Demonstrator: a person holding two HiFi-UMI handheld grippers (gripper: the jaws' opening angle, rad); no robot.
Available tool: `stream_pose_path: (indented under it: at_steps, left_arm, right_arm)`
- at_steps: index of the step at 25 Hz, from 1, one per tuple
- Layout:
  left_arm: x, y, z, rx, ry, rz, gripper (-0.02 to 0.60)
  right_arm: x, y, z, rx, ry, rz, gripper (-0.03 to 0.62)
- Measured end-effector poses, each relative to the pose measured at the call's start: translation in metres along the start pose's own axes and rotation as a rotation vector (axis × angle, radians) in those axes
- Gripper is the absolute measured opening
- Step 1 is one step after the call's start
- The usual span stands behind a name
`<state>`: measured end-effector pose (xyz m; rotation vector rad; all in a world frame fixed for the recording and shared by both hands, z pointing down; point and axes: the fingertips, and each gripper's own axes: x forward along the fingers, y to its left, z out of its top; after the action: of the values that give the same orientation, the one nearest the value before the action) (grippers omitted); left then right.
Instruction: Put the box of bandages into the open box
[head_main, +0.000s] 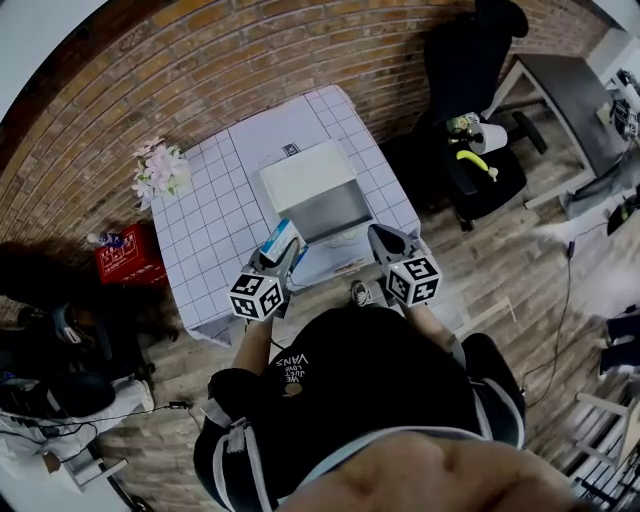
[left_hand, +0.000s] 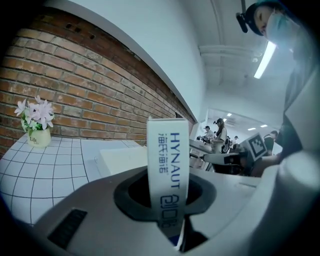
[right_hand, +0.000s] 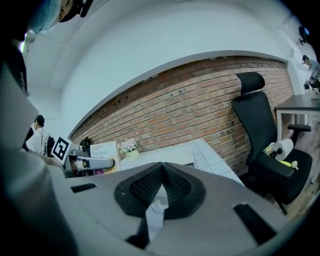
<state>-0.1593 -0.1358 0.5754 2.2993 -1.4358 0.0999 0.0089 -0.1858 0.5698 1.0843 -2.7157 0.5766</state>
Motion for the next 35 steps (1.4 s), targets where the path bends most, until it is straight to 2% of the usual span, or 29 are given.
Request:
stream_pose_path:
  at_steps: [10, 16, 20, 26, 31, 35]
  left_arm:
    - [0.046, 0.008, 0.005, 0.019, 0.028, 0.039, 0.081]
    - [0.077, -0.003, 0.001, 0.113, 0.1, 0.028, 0.081]
    - [0.092, -0.004, 0.003, 0.138, 0.119, 0.021, 0.081]
    - [0.108, -0.004, -0.01, 0.191, 0.22, 0.003, 0.081]
    - [0.116, -0.005, -0.023, 0.218, 0.334, -0.062, 0.081]
    - [0.121, 0.003, -0.03, 0.222, 0.392, -0.101, 0.081]
  right_arm:
    - [0.008, -0.036, -0.001, 0.0, 0.05, 0.039, -0.003]
    - [0.012, -0.057, 0.001, -0.017, 0.074, 0.062, -0.003]
    - [0.017, -0.066, 0.003, -0.035, 0.089, 0.093, -0.003]
    - [0.02, -0.081, 0.002, -0.044, 0.12, 0.13, -0.003]
    - [0.022, -0.089, 0.002, -0.031, 0.118, 0.106, -0.003]
    - [0.025, -0.091, 0.0, -0.015, 0.121, 0.069, -0.003]
